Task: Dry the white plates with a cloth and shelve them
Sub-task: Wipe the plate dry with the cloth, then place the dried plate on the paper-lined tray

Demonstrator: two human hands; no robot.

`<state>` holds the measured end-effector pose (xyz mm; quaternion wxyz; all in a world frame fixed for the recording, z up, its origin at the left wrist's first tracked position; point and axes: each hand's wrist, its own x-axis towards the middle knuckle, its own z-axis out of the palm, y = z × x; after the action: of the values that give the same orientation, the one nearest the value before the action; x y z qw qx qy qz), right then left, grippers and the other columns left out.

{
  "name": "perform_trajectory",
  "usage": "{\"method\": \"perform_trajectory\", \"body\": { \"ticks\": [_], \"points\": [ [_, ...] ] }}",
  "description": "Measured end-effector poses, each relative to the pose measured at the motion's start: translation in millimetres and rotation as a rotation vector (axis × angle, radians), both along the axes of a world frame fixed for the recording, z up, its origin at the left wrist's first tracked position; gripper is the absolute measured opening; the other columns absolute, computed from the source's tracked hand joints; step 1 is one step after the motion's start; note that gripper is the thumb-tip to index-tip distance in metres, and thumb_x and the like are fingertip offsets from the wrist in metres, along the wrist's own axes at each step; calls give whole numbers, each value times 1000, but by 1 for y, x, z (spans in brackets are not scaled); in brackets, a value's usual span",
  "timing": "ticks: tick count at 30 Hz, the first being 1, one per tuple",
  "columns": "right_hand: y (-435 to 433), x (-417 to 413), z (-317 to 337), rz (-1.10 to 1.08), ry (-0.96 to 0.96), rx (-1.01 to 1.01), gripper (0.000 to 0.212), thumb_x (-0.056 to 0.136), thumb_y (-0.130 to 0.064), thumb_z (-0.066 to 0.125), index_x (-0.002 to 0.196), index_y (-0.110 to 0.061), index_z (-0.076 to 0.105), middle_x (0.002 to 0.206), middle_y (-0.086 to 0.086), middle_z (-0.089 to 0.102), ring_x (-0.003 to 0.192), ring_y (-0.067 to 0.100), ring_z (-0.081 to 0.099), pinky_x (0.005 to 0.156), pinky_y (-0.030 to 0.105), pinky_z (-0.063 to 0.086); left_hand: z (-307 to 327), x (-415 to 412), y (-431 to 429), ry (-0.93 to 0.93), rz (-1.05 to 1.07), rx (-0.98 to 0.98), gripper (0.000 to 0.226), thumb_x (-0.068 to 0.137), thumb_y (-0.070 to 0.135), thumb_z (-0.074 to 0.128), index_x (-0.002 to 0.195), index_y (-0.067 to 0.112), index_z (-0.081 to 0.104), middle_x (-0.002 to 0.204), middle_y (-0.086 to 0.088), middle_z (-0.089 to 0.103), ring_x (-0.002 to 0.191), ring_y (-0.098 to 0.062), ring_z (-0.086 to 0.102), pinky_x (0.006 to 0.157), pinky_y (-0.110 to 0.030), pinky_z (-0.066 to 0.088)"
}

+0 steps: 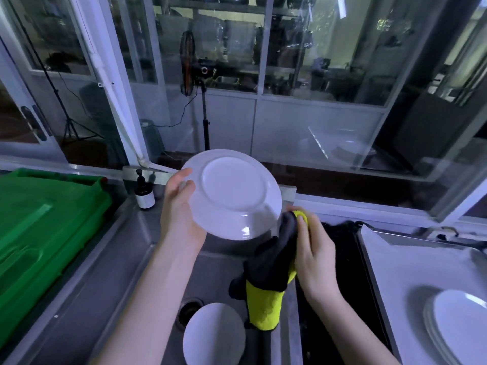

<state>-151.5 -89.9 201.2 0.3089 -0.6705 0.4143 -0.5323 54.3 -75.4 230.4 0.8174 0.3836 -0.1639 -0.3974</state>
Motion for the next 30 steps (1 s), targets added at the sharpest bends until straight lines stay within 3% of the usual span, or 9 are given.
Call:
{"method": "perform_trajectory", "body": {
  "ticks": [4,7,9,14,17,22,26,28,30],
  "points": [
    [-13,-8,4,42,290,-60,34,89,-34,42,118,-39,57,81,-19,55,72,3,56,67,20,44,-3,5,-10,23,-26,23,26,99,3,46,104,23,62,116,2,67,88,-14,71,65,-29,58],
    [-11,-9,2,9,611,-290,52,84,-52,52,134,-39,49,102,-16,42,71,10,56,57,29,50,-3,6,-15,64,-39,72,26,101,3,44,105,22,61,108,2,68,81,-13,71,60,-25,55],
    [-14,-7,1,-104,738,-424,57,82,-49,65,135,-31,54,110,-6,42,65,20,61,43,33,50,-2,9,-16,95,-52,108,28,102,3,44,104,26,60,103,3,69,83,-15,69,64,-28,53],
    [-29,2,2,-336,711,-706,30,83,-7,69,111,-15,71,116,2,61,46,21,49,34,24,33,-2,12,-16,142,-180,121,25,97,-1,56,100,24,61,91,1,76,71,-18,75,53,-28,56],
    [-32,7,7,-361,674,-758,28,84,-3,67,110,-13,73,111,-2,70,54,18,58,36,27,37,-2,13,-19,214,-209,161,19,96,4,61,105,21,62,88,0,76,69,-18,75,51,-29,56],
    [-38,23,21,-361,545,-628,25,94,-10,53,108,-13,73,97,-3,69,65,22,65,42,34,47,0,22,-28,300,-328,169,13,100,22,61,109,12,61,113,-15,69,104,-26,70,78,-40,61],
    [-37,27,26,-366,393,-367,17,96,-24,57,86,-17,69,78,-4,56,63,14,54,55,30,45,-1,35,-36,-7,-444,164,33,101,51,51,118,24,59,105,-23,75,101,-32,75,91,-42,56],
    [-38,22,25,-390,295,-247,36,95,-21,62,62,-26,48,65,-4,43,58,8,43,54,18,33,-11,39,-41,-374,-423,210,29,100,54,48,121,34,54,99,-9,78,95,-24,75,89,-37,55],
    [-38,13,23,-419,222,-85,45,93,-24,64,58,-21,37,60,1,38,56,8,36,52,20,27,-28,43,-48,-774,-280,301,18,98,43,57,114,35,59,92,0,70,87,-17,68,82,-32,51]
  ]
}}
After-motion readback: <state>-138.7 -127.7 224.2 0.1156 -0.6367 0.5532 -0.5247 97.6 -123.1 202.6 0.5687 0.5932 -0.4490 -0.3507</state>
